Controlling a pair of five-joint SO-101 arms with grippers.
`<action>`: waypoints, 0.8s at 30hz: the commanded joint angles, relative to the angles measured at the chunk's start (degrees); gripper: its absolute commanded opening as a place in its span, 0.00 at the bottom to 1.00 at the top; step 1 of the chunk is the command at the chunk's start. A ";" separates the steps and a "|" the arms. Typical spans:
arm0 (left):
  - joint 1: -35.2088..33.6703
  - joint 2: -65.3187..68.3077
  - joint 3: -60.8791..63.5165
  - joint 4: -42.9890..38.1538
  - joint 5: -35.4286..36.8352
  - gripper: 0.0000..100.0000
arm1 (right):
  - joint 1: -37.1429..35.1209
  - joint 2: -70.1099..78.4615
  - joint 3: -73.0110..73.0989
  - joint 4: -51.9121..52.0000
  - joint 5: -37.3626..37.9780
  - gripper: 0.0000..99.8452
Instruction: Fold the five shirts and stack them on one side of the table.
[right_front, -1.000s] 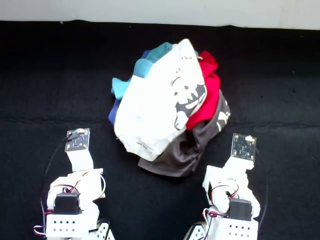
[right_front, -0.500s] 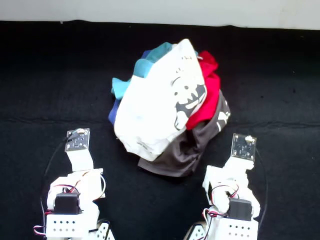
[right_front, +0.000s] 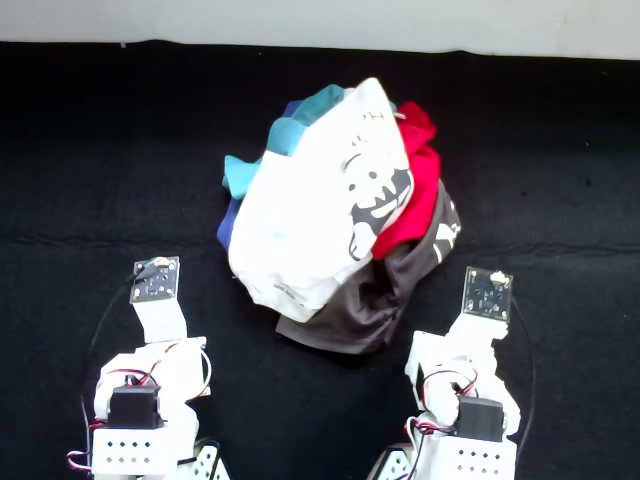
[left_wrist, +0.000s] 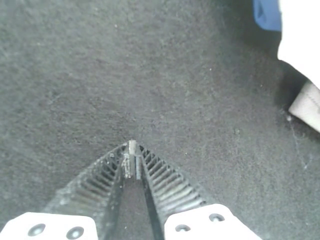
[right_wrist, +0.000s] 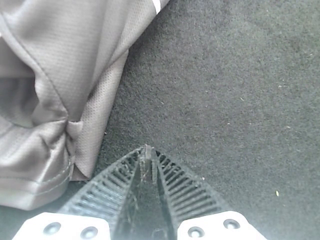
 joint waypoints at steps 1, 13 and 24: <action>3.12 -0.40 0.66 -0.88 -0.97 0.01 | -0.48 -0.31 7.87 -0.66 -0.44 0.01; -10.15 -0.40 0.48 -13.54 -36.66 0.01 | -0.48 -0.31 7.87 -0.66 -0.44 0.01; -12.70 -0.40 -22.20 -11.08 -36.48 0.01 | -0.48 -0.31 7.87 -0.66 -0.44 0.01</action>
